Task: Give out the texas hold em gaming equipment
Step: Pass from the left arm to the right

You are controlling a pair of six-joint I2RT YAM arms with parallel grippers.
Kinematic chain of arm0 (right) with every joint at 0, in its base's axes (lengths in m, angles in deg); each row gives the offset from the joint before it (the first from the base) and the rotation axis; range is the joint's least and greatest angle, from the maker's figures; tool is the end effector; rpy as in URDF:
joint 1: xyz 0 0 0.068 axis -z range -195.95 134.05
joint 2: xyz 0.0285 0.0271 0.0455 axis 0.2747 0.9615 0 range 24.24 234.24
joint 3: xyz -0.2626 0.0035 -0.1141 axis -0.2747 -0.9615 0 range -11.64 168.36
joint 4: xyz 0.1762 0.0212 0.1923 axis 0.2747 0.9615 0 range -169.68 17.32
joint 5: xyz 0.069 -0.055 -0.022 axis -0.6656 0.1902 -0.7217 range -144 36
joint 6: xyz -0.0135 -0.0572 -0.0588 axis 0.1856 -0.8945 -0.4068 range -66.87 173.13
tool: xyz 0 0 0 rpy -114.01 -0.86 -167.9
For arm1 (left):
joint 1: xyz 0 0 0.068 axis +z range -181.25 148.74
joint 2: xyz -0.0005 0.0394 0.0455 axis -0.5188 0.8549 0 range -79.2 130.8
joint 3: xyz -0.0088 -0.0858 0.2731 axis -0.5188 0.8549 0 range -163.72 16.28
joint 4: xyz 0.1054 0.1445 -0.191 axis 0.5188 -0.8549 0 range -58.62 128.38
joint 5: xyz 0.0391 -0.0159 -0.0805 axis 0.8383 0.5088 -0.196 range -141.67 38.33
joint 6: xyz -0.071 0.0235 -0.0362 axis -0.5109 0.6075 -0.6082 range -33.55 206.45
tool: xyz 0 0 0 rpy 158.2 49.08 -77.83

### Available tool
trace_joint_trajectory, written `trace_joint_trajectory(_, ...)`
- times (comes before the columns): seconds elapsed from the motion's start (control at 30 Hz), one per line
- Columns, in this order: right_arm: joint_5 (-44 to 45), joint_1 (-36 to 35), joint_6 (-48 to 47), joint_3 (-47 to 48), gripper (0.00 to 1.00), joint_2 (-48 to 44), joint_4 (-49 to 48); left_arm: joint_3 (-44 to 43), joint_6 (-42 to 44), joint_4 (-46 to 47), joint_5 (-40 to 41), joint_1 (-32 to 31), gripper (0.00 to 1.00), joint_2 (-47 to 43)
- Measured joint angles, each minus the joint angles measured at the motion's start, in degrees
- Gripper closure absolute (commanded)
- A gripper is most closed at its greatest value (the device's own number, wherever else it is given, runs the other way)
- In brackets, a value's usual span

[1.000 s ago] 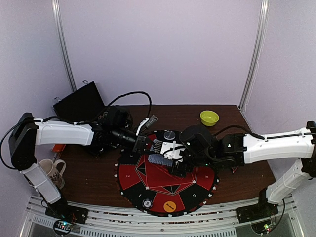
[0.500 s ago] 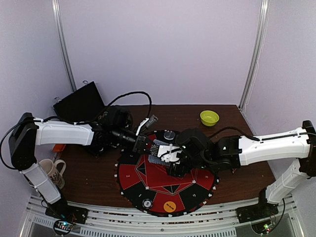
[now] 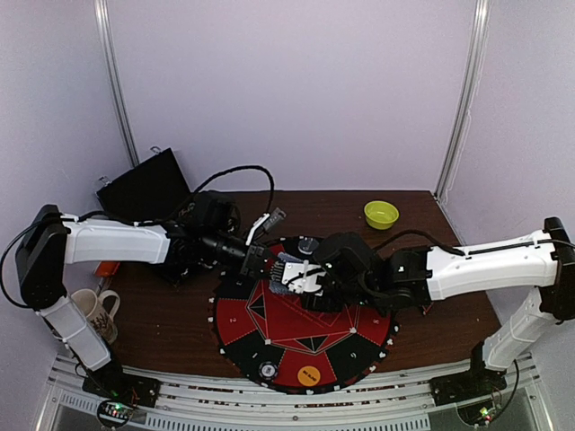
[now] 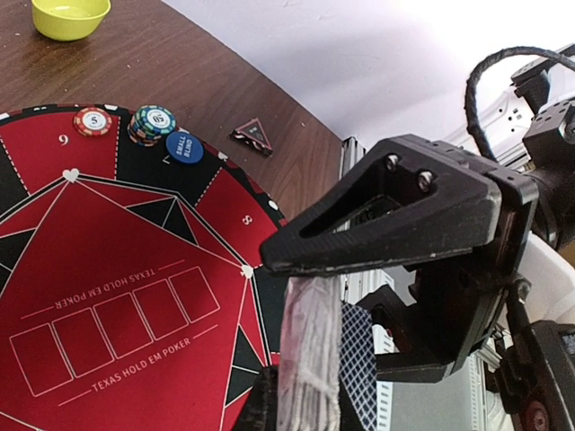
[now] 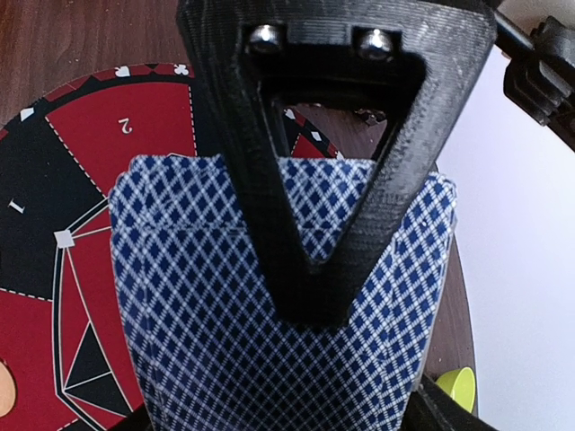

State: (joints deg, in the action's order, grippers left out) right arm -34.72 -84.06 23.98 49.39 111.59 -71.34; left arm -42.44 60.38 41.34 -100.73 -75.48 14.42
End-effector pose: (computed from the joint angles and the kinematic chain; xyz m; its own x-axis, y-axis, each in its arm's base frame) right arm 0.1604 0.3351 0.2550 0.1921 -0.7551 -0.6268 -0.7798 0.2703 -0.5646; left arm 0.2314 -0.3016 0.2356 -0.7433 0.3216 -0.5866 0.6565 0.1823 -0.7320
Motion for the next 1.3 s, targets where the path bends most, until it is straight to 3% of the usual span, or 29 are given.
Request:
trace_joint_trajectory(0.13, 0.2, 0.0, 0.0, 0.5, 0.5, 0.0, 0.5, 0.3, 0.0, 0.5, 0.0, 0.3, 0.87, 0.0)
trace_joint_trajectory(0.37, 0.1, 0.0, 0.9, 1.3, 0.5, 0.3, 1.6, 0.9, 0.2, 1.5, 0.2, 0.6, 0.74, 0.0)
trace_joint_trajectory(0.67, 0.2, 0.1, 1.0, 2.6, 0.48, 1.6, 3.5, -1.5, 5.0, -5.4, 3.9, 0.0, 0.75, 0.0)
trace_joint_trajectory(0.9, 0.2, 0.1, 1.1, 2.6, 0.48, 1.6, 3.8, -3.6, 8.5, -10.2, 6.4, -0.2, 0.62, 0.0)
trace_joint_trajectory(1.3, 0.3, 0.1, 1.1, 2.6, 0.49, 1.6, 3.8, -4.0, 10.9, -14.6, 10.6, 0.1, 0.61, -1.6)
